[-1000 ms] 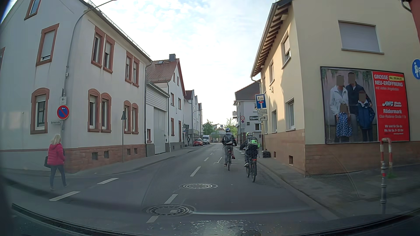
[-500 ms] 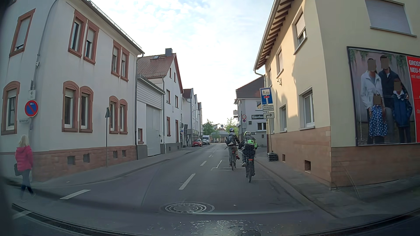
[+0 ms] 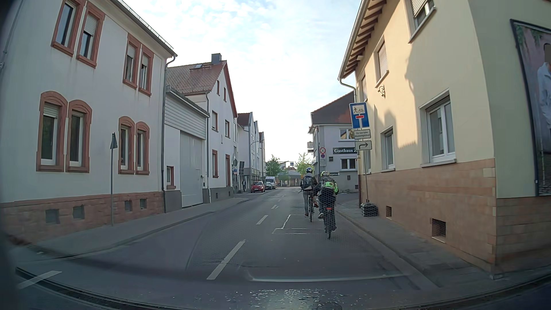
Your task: Follow the waypoints while adhering to traffic rules and regulations
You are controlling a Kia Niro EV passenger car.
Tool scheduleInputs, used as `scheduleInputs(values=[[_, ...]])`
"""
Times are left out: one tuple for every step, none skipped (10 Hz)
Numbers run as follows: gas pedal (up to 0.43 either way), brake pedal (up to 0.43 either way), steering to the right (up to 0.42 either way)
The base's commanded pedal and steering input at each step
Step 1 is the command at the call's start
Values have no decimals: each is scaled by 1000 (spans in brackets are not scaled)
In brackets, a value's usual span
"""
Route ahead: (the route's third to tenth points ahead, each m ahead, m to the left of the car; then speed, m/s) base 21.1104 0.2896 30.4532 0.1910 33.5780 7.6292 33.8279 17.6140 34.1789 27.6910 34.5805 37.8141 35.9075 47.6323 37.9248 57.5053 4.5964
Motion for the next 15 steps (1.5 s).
scheduleInputs(values=[[47, 0, -3], [47, 0, -3], [47, 0, -3], [39, 0, -2], [39, 0, 1], [39, 0, -1], [39, 0, -4], [39, 0, -4], [39, 0, -4], [39, 0, -4], [39, 0, -2], [39, 0, -3], [39, 0, -5], [39, 0, -4], [39, 0, -5]])
